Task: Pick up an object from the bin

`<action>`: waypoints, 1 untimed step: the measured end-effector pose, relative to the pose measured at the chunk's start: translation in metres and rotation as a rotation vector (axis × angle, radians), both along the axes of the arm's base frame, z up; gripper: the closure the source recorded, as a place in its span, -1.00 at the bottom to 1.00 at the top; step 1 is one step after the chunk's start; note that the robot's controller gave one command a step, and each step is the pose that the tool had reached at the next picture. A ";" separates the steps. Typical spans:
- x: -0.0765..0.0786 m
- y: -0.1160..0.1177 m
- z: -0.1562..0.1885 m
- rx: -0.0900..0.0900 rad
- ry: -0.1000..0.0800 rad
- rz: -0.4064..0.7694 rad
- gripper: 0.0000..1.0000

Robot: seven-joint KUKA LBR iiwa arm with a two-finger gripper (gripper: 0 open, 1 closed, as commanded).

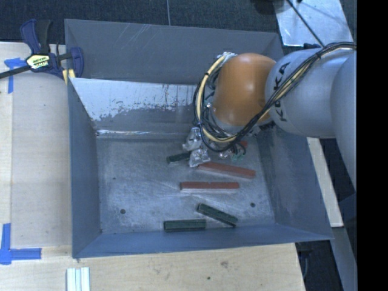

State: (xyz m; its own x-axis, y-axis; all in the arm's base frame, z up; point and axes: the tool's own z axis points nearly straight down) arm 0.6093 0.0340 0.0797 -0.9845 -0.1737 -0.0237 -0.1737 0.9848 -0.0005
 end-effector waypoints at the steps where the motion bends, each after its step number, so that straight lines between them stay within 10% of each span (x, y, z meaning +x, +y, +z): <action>1: -0.002 0.015 0.157 -0.002 0.017 -0.036 1.00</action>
Offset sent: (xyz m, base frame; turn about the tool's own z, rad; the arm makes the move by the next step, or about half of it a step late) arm 0.0000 0.0000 0.0000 0.0000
